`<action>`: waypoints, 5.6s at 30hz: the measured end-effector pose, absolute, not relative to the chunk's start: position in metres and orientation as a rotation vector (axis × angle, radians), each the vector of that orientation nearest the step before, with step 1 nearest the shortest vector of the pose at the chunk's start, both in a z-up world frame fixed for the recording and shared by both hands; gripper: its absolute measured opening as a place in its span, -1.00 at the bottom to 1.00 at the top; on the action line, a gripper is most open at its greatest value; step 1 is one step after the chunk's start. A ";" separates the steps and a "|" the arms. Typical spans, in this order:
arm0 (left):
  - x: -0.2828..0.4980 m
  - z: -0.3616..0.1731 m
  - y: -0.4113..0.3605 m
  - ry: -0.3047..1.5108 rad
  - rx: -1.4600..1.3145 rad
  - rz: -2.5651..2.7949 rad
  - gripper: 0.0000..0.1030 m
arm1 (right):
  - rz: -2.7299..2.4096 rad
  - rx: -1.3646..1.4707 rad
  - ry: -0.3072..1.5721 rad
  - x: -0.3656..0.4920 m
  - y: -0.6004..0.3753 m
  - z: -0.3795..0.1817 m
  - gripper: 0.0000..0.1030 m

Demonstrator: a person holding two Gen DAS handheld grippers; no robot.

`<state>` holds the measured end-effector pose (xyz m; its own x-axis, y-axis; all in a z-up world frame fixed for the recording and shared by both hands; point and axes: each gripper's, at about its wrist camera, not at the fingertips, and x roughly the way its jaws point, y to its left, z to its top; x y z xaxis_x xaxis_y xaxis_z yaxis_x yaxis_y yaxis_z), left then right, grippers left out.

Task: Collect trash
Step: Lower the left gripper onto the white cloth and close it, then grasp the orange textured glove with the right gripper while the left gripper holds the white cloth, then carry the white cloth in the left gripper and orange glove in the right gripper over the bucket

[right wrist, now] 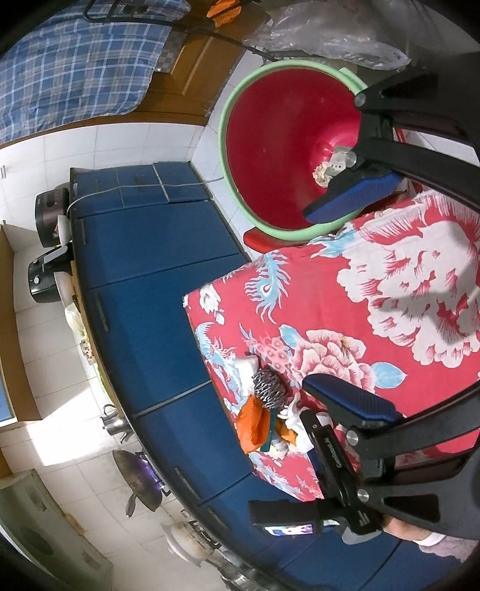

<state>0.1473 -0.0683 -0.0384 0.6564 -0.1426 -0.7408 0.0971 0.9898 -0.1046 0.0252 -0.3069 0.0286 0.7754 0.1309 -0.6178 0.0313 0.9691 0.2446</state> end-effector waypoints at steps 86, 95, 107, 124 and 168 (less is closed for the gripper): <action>0.158 0.017 0.051 0.699 -0.154 -0.134 -0.50 | 0.357 0.219 0.880 0.196 -0.123 -0.012 -0.73; 0.142 0.032 0.038 0.675 -0.147 -0.135 -0.50 | 0.405 0.229 0.771 0.161 -0.138 0.024 -0.75; 0.123 0.053 0.003 0.647 -0.145 -0.207 -0.50 | 0.390 0.255 0.661 0.110 -0.180 0.065 -0.75; 0.111 0.082 -0.074 0.635 -0.096 -0.412 -0.50 | 0.212 0.288 0.565 0.052 -0.260 0.098 -0.75; 0.123 0.030 -0.260 0.753 0.099 -0.693 -0.50 | -0.113 0.489 0.616 0.008 -0.426 0.048 -0.74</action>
<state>0.1234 -0.2603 0.0299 0.5205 -0.5433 -0.6587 0.6116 0.7755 -0.1564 0.0076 -0.4264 0.0476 0.8142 0.0412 -0.5792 0.2442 0.8807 0.4059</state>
